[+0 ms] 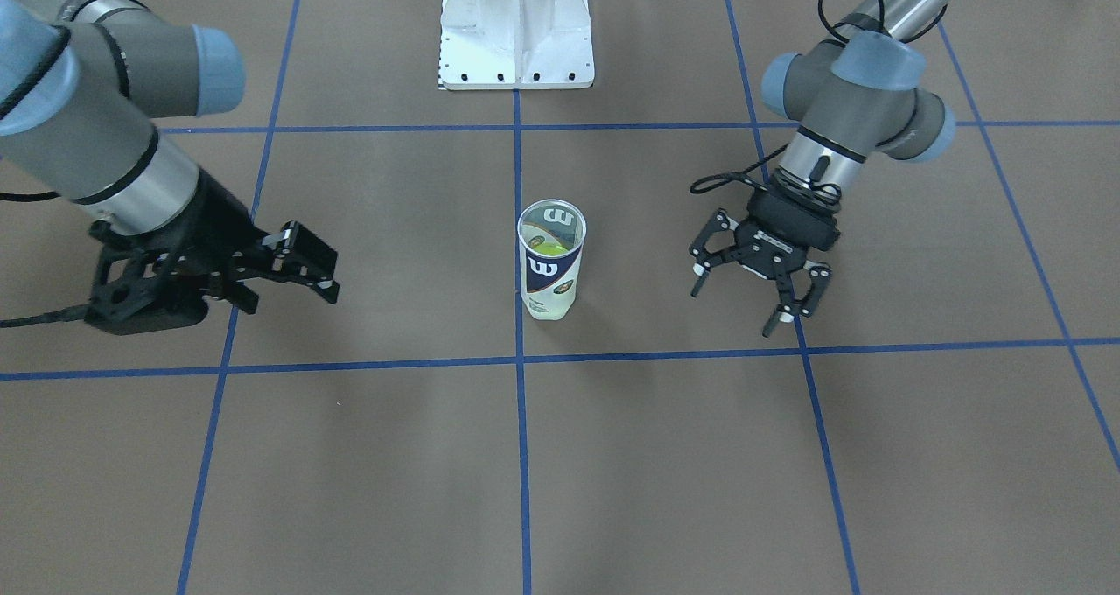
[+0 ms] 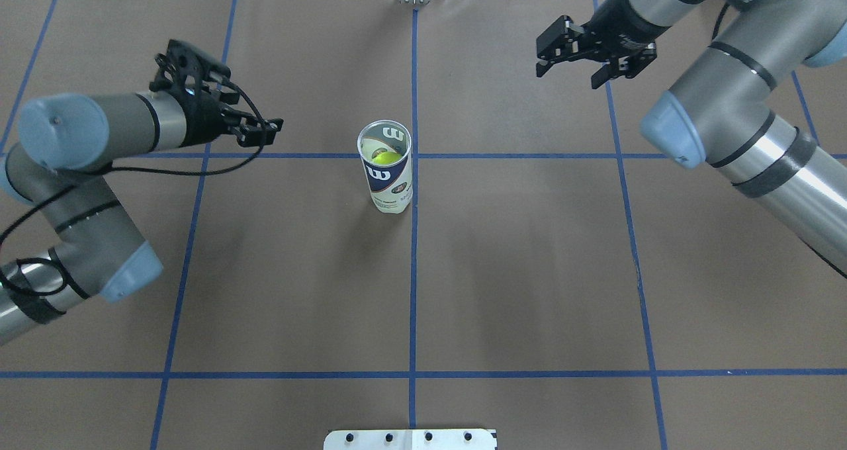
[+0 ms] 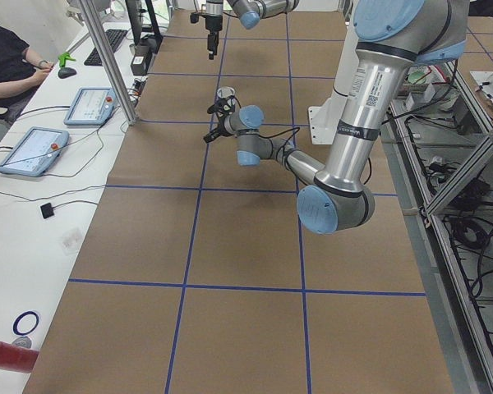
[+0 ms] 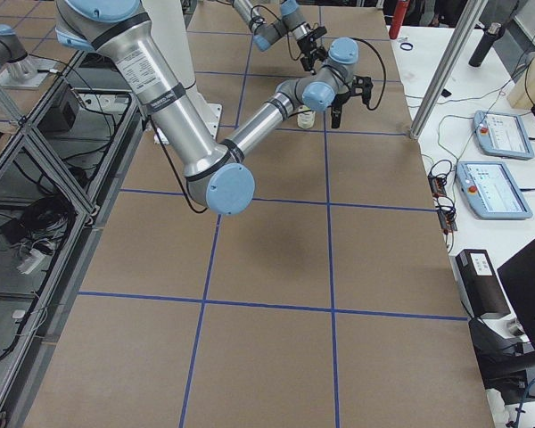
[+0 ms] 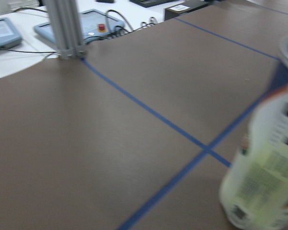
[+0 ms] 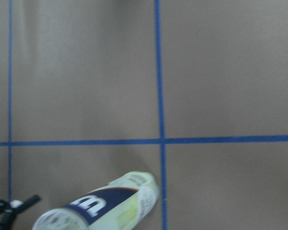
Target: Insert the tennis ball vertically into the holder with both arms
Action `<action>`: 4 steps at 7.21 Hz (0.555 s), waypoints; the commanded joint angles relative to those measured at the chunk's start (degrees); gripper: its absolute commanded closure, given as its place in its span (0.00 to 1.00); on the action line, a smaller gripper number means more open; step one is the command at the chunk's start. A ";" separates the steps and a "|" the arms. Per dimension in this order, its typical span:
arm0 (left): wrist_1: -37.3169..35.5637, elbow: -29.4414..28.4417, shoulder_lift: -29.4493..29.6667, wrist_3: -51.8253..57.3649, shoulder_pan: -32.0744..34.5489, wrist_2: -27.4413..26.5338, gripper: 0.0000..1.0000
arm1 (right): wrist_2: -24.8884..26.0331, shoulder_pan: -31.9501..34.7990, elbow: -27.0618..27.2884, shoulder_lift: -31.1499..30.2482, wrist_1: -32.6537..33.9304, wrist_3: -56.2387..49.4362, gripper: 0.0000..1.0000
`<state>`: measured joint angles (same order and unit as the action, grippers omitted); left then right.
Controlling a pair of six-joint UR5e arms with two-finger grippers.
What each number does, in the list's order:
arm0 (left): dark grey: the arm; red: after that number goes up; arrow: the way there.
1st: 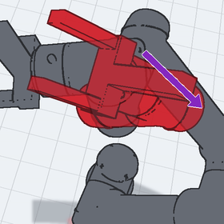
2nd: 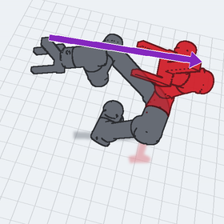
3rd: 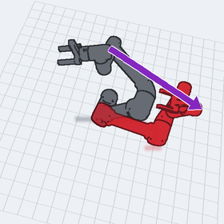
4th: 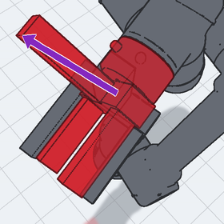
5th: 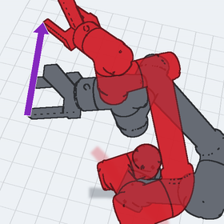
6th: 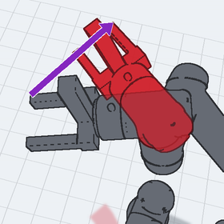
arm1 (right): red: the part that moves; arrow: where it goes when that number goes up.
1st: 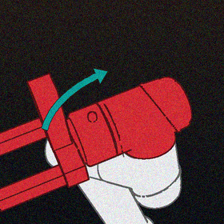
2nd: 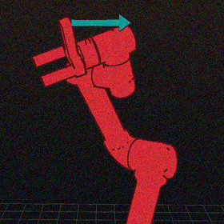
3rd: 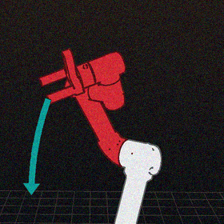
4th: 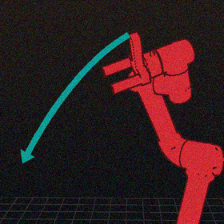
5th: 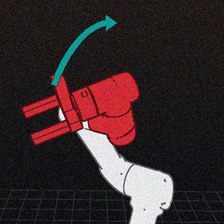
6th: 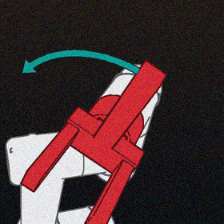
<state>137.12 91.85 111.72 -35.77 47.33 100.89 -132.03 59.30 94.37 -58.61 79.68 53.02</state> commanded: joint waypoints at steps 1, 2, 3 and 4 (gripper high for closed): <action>-19.73 -1.05 4.37 -0.10 7.94 10.19 0.00 | 0.10 5.37 -4.17 -4.05 0.56 -10.90 0.01; -21.53 -1.49 4.03 4.61 9.69 12.03 0.00 | 0.28 8.78 -8.46 -4.06 1.18 -14.49 0.00; -26.77 -2.11 3.77 8.22 11.10 12.22 0.00 | 0.19 9.68 -11.20 -4.84 1.62 -18.88 0.01; -34.48 -4.98 3.59 16.17 14.68 12.13 0.00 | -0.33 11.43 -13.83 -4.94 3.62 -21.97 0.01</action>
<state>110.68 89.32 115.48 -27.25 58.58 112.70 -131.96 68.66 83.98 -63.16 81.55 35.38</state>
